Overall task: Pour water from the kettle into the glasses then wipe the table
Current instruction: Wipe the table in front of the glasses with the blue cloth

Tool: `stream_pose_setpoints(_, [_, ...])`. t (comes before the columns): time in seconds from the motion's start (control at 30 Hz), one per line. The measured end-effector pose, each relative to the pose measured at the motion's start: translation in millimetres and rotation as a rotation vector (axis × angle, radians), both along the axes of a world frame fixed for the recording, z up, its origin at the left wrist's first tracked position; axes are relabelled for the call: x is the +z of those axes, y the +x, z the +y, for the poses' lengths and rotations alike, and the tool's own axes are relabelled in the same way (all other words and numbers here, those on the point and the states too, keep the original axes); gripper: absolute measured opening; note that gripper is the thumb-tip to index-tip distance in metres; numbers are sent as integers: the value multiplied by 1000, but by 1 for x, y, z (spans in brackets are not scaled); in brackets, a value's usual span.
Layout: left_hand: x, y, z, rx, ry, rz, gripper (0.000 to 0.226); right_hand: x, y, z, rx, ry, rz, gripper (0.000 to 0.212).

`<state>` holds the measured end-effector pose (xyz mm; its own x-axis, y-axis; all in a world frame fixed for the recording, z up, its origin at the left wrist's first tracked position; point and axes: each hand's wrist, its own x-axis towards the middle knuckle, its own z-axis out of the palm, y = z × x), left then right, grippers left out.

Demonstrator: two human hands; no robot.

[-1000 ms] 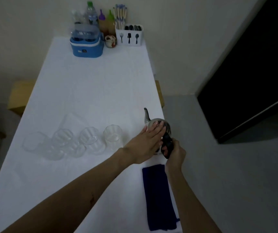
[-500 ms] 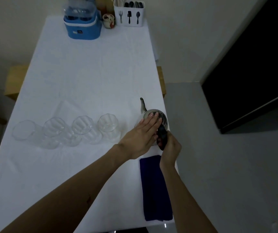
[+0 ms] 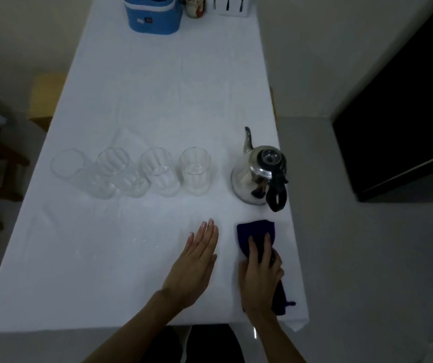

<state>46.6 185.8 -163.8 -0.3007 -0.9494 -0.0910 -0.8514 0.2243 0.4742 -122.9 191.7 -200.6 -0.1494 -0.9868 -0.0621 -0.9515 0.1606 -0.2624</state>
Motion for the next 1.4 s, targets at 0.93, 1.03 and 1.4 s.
stream_pose_setpoints(0.93, [-63,151,107,268,-73,-193,58,-15,181,-41,177,-153,29,50])
stream_pose_setpoints(1.03, [-63,151,107,264,-82,-182,58,-15,177,-24,398,-166,34,52])
stream_pose_setpoints(1.4, [-61,150,106,285,-54,-156,62,-17,131,-38,197,-95,57,57])
